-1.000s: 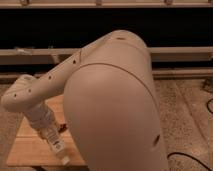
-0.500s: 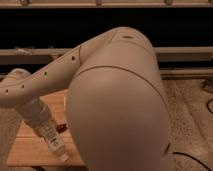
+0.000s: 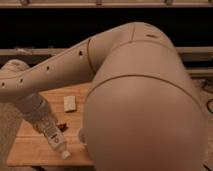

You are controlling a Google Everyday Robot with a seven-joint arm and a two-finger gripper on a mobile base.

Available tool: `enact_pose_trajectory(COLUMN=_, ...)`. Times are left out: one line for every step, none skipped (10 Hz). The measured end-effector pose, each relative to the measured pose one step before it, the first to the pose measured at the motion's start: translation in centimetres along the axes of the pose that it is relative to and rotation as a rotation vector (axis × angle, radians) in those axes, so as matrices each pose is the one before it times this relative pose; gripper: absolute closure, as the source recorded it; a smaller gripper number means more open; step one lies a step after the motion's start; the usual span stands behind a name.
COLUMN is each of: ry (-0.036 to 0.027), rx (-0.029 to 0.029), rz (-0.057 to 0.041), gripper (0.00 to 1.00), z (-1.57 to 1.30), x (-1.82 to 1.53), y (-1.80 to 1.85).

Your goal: Place the bottle in the ceramic bowl

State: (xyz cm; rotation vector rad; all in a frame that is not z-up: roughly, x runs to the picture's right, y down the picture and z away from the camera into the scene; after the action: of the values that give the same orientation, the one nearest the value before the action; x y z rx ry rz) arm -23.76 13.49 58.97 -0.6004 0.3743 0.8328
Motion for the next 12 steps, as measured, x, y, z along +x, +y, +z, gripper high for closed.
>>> enact_pose_trajectory(ry=-0.01131, rx=0.00654, rz=0.02101, gripper=1.0, z=-1.01, x=0.586, y=-0.917)
enact_pose_trajectory(ry=-0.00788, rx=0.00548, rz=0.02314, gripper=1.0, z=-0.813, x=0.766, y=-1.13)
enact_pose_trajectory(ry=-0.00616, rx=0.00325, rz=0.02723, gripper=1.0, z=-0.777, x=0.909, y=-1.378)
enact_pose_trajectory(ry=-0.00373, rx=-0.00018, rz=0.0234, gripper=1.0, z=-0.507, x=0.774, y=-1.324)
enact_pose_trajectory(ry=-0.00074, rx=-0.00252, rz=0.02854, gripper=1.0, z=-0.2, x=0.561, y=-1.619)
enact_pose_trajectory(ry=0.00135, rx=-0.00541, rz=0.03675, gripper=1.0, z=-0.017, x=0.531, y=-2.324)
enact_pose_trajectory(ry=-0.00059, rx=-0.01051, rz=0.03839, gripper=1.0, z=0.081, x=0.433, y=-2.338)
enact_pose_trajectory(ry=0.00252, rx=-0.0061, rz=0.03537, gripper=1.0, z=0.039, x=0.423, y=-2.068)
enact_pose_trajectory(ry=0.00001, rx=-0.00605, rz=0.02986, gripper=1.0, z=0.047, x=0.293, y=-1.564)
enact_pose_trajectory(ry=0.00176, rx=-0.00735, rz=0.03665, gripper=1.0, z=0.052, x=0.472, y=-1.69)
enact_pose_trajectory(ry=-0.00388, rx=-0.01257, rz=0.03958, gripper=1.0, z=0.082, x=0.626, y=-1.719)
enact_pose_trajectory(ry=-0.00444, rx=-0.00242, rz=0.02011, gripper=1.0, z=-0.029, x=0.383, y=-0.955)
